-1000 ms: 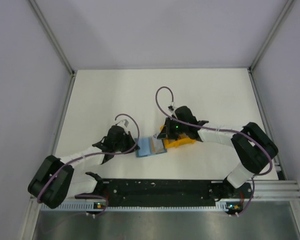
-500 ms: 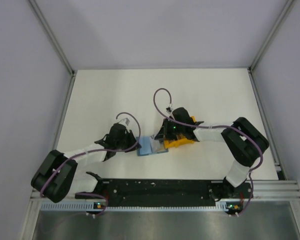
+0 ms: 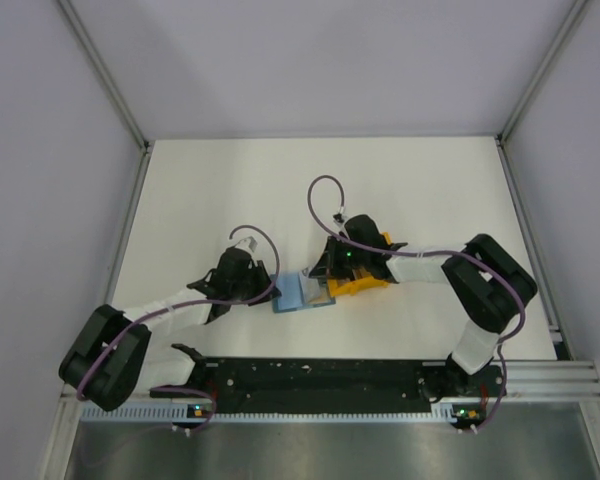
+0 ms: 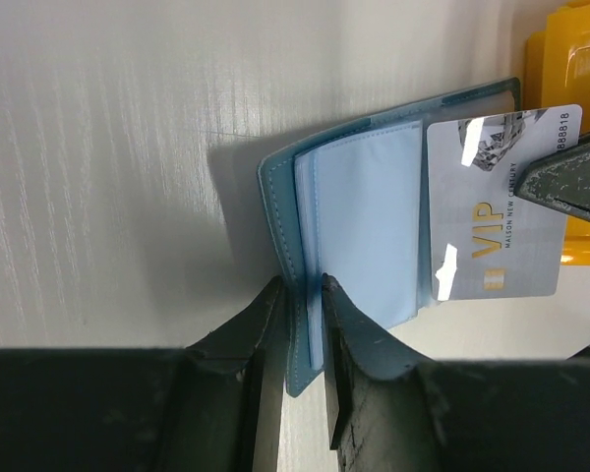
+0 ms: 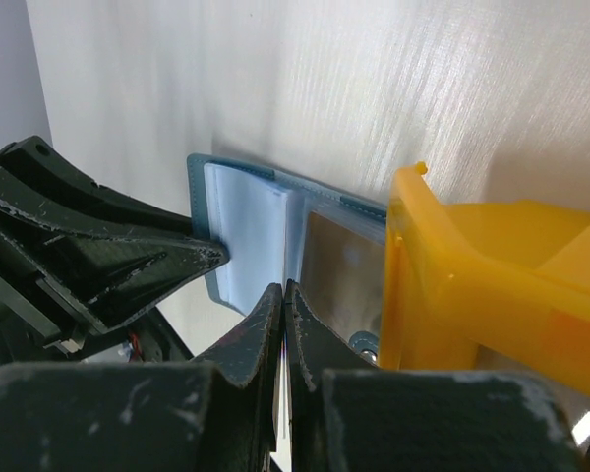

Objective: Put the credit cards into the card holder
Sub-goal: Insert the credit card into the card holder.

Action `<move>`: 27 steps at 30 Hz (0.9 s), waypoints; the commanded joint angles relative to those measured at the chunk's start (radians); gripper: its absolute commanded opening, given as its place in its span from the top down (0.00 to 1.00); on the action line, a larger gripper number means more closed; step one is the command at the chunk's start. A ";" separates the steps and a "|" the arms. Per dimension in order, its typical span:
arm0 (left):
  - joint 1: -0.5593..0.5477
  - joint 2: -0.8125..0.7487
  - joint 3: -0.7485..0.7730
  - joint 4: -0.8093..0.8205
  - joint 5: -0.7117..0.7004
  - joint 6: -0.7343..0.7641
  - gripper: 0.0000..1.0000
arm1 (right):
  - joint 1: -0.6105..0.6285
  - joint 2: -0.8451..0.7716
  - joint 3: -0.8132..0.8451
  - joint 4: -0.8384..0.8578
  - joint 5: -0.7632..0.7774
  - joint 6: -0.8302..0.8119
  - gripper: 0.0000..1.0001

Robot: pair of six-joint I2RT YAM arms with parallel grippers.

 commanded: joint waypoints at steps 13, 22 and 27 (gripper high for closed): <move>-0.002 -0.015 -0.027 -0.048 -0.026 0.008 0.69 | 0.040 0.081 0.017 0.128 -0.047 0.060 1.00; -0.002 -0.004 -0.029 -0.034 -0.011 0.009 0.75 | 0.047 0.104 0.047 0.028 0.037 -0.001 1.00; -0.002 -0.003 -0.029 -0.039 -0.011 0.011 0.86 | 0.046 0.124 0.072 -0.002 0.088 -0.025 1.00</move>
